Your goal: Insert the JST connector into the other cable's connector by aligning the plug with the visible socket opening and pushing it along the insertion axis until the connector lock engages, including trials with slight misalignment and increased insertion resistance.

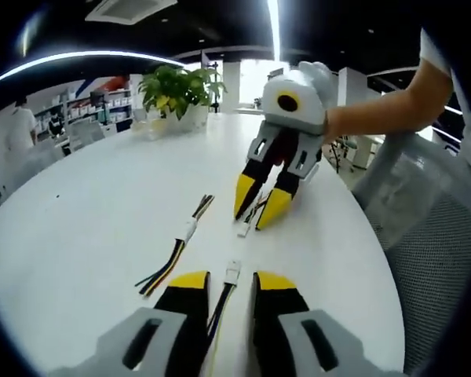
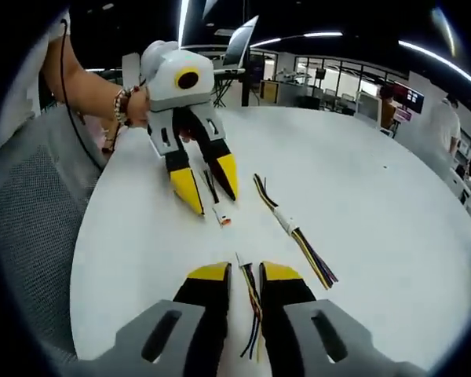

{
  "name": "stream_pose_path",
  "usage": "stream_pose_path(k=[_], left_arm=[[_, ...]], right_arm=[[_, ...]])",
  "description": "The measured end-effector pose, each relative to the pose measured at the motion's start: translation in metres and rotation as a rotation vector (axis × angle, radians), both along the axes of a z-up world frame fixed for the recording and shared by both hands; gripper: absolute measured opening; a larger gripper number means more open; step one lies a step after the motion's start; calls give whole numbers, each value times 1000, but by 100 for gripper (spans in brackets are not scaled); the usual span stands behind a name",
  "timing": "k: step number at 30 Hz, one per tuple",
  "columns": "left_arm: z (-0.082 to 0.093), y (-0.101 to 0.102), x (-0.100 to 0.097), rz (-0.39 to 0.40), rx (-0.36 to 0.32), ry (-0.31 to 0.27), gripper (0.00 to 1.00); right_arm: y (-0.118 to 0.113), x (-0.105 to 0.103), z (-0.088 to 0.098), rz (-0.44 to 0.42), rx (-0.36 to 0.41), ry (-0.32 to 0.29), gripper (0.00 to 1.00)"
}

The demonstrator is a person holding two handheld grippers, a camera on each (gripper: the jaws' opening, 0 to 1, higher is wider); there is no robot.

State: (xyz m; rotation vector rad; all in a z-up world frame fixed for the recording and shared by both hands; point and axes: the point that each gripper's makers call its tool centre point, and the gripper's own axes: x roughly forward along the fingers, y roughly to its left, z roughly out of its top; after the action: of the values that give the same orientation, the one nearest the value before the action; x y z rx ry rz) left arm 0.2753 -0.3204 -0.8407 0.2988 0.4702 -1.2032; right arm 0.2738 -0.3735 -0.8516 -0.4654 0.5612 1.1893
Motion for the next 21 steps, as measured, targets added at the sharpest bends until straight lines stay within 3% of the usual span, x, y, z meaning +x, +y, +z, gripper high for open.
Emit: stream_pose_path(k=[7,17,21], left_arm=[[-3,-3,-4,-19,-10,10,5],[-6,-4,-6,-29,-5,9,2],[-6,-5,-5,-34,0,-18,0]], right_arm=[[0,1,0,2,15,-5,6],[2,0,1,12,23,-10,5],[5,-2,0,23,44,-6,4]])
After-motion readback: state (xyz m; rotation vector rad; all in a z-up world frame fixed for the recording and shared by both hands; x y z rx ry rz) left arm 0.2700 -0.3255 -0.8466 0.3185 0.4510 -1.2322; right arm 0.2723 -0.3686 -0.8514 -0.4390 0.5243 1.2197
